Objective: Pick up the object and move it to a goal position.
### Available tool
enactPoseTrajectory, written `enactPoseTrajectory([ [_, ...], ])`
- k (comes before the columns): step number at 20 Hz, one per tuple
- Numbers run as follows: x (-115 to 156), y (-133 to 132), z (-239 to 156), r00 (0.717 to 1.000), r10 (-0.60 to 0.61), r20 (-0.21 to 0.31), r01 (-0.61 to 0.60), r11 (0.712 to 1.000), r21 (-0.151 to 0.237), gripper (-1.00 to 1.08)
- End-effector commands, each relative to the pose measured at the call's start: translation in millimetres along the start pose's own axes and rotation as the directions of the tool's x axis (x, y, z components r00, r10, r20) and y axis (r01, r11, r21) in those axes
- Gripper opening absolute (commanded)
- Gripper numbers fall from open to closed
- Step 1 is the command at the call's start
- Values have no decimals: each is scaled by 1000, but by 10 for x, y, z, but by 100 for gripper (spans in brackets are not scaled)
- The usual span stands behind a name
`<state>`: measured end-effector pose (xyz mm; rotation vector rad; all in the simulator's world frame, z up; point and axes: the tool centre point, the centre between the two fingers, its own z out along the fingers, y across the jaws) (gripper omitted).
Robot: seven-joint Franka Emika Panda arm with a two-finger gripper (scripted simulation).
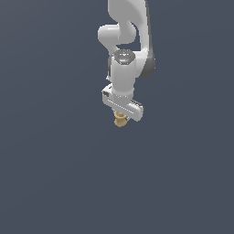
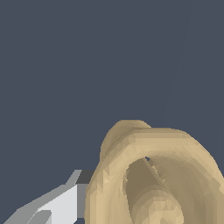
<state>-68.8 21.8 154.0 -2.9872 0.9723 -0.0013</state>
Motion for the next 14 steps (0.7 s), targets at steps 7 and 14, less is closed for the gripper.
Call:
enactPoseTrajectory([
  [7, 233, -25, -771, 1000, 0, 0, 0, 1000, -1, -100],
  [14, 360, -52, -1143, 1000, 0, 0, 0, 1000, -1, -100],
])
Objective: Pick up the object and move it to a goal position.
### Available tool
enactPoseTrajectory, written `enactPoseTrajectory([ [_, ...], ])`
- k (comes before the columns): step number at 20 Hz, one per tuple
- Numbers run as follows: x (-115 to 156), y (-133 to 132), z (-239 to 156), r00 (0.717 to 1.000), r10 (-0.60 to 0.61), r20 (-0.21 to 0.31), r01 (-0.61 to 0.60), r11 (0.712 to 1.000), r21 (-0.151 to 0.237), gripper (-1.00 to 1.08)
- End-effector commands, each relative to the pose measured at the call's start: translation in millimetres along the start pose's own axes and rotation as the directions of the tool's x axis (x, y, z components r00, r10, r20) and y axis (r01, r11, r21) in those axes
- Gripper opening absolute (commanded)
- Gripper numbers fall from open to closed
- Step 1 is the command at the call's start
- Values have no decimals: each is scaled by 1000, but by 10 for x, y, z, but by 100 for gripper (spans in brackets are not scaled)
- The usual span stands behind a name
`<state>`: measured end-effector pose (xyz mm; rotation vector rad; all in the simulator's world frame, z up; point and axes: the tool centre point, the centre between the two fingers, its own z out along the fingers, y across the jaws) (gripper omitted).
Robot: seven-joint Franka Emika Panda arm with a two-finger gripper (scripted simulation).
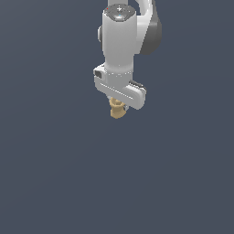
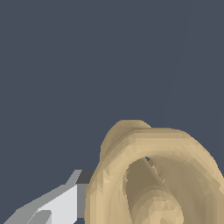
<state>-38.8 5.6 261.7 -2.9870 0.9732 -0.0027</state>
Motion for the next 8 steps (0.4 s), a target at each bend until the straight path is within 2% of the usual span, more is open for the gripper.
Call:
enactPoseTrajectory([
  [1, 33, -8, -99, 1000, -1, 1, 1, 1000, -1, -100],
  [8, 75, -23, -192, 1000, -1, 1, 1, 1000, -1, -100],
])
